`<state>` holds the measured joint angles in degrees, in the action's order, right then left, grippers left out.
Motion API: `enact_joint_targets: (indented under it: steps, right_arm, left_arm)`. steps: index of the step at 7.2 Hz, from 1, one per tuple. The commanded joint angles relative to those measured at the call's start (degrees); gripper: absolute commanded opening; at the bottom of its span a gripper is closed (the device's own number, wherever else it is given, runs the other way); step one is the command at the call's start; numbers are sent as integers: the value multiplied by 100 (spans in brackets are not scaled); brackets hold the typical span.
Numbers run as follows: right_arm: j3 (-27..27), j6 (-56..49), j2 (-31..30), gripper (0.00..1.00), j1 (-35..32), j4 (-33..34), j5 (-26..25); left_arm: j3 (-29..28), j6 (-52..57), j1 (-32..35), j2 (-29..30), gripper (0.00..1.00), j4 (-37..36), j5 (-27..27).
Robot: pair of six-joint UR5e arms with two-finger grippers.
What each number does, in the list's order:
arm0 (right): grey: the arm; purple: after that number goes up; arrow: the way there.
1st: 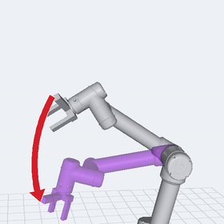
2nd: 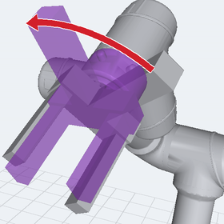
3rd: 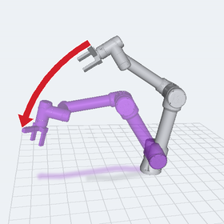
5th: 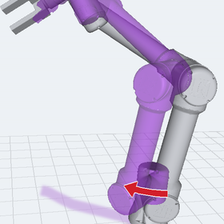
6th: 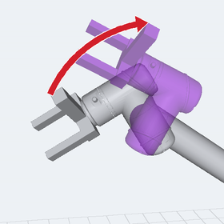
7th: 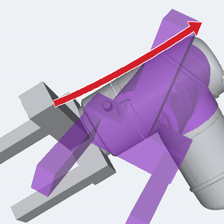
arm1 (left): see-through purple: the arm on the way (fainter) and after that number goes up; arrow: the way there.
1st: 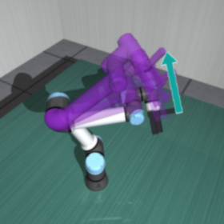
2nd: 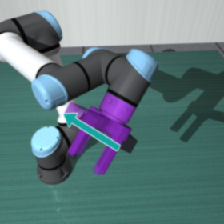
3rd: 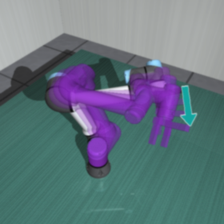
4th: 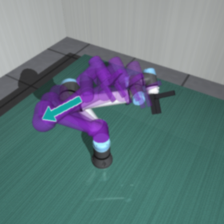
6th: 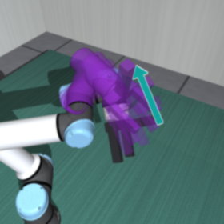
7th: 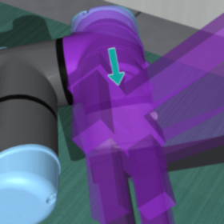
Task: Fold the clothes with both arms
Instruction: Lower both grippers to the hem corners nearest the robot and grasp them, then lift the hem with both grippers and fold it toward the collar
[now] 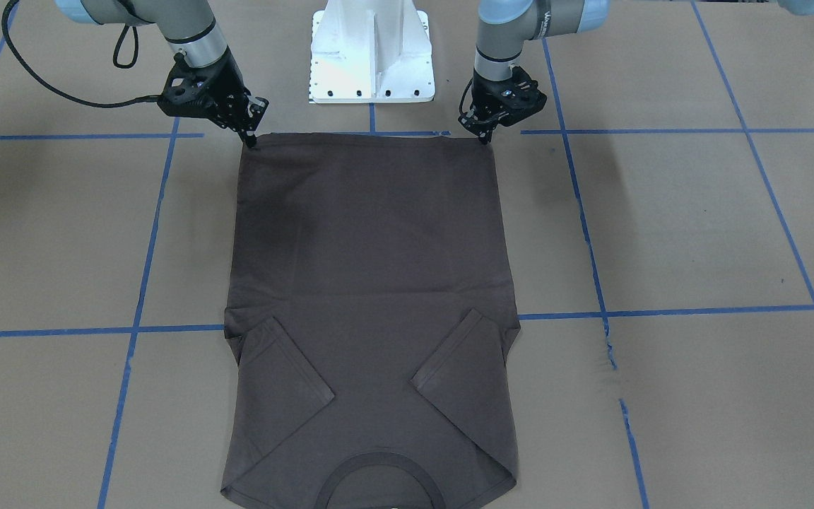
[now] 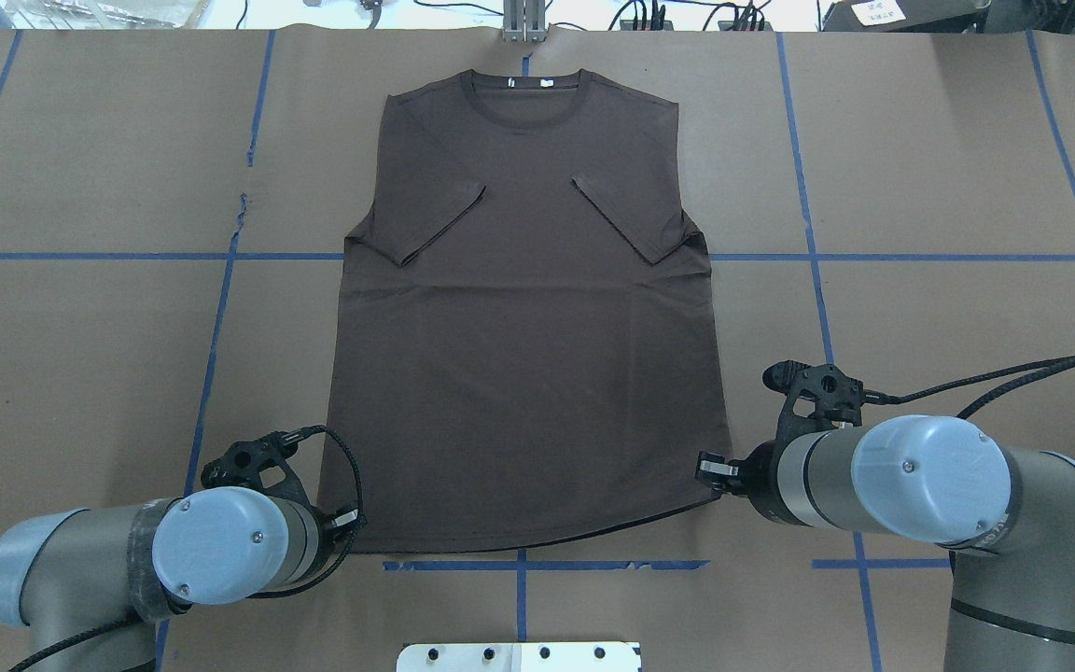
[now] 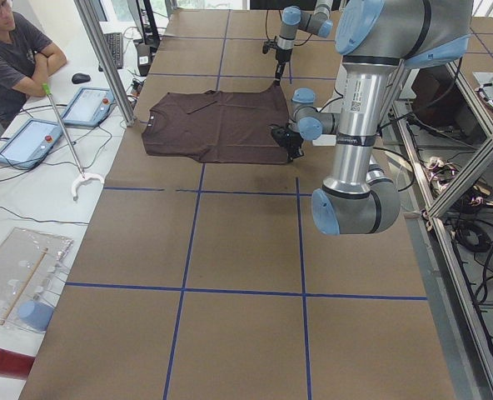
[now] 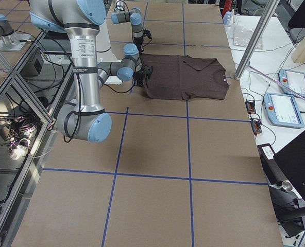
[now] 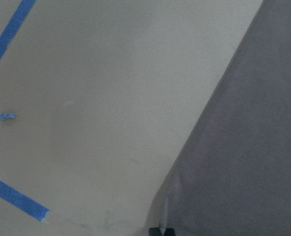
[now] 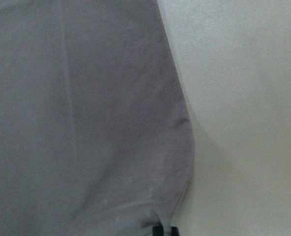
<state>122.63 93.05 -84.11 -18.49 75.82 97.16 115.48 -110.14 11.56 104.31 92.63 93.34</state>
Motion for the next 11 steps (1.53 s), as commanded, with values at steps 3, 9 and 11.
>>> enact_joint_targets:
  steps: [3, 9, 11]
  right_arm:
    - [382, -86, -245, 0, -226, 30, 418]
    - [1544, -86, -1020, 0, 91, 47, 1481]
    - [1448, -225, -959, 0, -214, 39, 1481]
  left_arm:
    - [500, 546, 180, -77, 0, -226, 35]
    - [2443, 581, -655, -148, 0, -1484, 52]
    - [2374, 651, -690, -70, 0, -1441, 70]
